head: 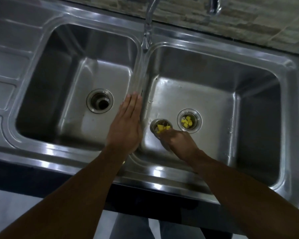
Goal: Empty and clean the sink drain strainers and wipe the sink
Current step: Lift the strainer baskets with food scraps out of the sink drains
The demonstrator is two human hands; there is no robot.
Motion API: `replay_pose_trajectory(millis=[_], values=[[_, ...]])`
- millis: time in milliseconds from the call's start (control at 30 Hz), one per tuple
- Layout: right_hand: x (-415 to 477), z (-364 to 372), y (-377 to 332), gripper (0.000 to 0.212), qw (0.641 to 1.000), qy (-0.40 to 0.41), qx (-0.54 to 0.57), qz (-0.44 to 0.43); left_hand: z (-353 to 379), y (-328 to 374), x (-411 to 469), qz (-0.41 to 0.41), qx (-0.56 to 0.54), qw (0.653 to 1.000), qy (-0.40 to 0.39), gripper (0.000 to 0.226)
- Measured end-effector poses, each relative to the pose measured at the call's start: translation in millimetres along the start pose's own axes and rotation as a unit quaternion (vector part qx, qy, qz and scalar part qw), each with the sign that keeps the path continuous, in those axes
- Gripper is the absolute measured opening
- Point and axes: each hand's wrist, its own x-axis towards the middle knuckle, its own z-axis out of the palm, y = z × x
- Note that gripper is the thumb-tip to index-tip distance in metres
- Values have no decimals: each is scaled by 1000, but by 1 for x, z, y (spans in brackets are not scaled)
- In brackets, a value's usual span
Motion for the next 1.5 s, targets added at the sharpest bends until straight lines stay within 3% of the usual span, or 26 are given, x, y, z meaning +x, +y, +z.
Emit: replay_pose_trajectory(millis=[333,433,500,567,633,800,1000,1233,1367,1500], values=[[-2,16,14,29,997,-69,-37,-20,2,-2,0,-6,8,1000,-5,66],[1,20,19,29,999,7,7,-46,3,-1,0,-7,10,1000,-6,66],[8,21,21,50,998,35,-4,-43,3,-1,0,-6,13,1000,-9,66],[13,25,24,82,1000,-12,-24,-8,3,-2,0,-5,14,1000,-11,67],[14,32,26,97,997,-67,-32,15,3,-2,0,-4,16,1000,-13,66],[8,41,25,88,996,-93,-5,8,3,-1,-1,-6,16,1000,-16,66],[0,34,32,103,994,-82,65,37,-6,7,0,-9,16,999,-31,66],[-14,17,61,33,985,38,114,126,-15,13,24,-19,81,996,-35,66],[-13,27,79,33,979,-5,73,188,-7,19,62,3,105,994,-23,62],[-10,43,89,43,982,-61,-6,178,5,20,69,6,132,991,-6,61]])
